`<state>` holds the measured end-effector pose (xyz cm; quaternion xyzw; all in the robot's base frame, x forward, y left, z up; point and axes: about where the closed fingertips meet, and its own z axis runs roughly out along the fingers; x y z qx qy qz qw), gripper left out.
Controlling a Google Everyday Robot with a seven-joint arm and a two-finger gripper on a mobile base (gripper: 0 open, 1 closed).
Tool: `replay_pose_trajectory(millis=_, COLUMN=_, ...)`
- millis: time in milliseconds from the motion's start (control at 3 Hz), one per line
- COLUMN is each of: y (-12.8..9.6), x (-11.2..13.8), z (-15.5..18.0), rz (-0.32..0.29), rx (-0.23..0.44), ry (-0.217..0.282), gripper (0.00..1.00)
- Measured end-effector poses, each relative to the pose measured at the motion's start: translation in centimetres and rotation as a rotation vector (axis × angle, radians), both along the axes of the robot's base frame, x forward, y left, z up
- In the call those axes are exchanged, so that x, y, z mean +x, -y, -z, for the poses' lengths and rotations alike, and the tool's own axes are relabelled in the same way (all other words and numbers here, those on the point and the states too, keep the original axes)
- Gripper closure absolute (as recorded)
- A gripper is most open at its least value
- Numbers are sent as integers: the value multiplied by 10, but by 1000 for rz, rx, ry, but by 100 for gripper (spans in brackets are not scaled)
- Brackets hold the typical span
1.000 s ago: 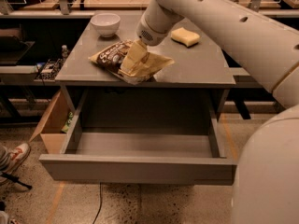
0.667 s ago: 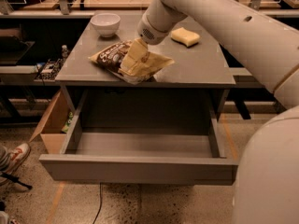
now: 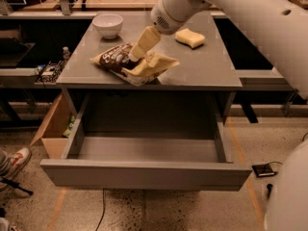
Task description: Pick brown chip bag from top drawer and place on counter
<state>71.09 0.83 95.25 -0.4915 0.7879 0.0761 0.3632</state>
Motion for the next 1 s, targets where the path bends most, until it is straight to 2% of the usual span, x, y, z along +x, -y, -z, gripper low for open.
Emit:
replay_pose_trajectory(millis=333, y=19, x=-3, z=-11, rz=40, rx=16, ry=15, gripper=0)
replay_pose_trajectory(millis=667, y=59, x=-8, z=-12, rz=134, rx=46, ry=13, gripper=0)
replay_pose_trajectory(millis=1000, y=86, x=-12, z=-9, rz=200, rx=69, ry=8, gripper=0)
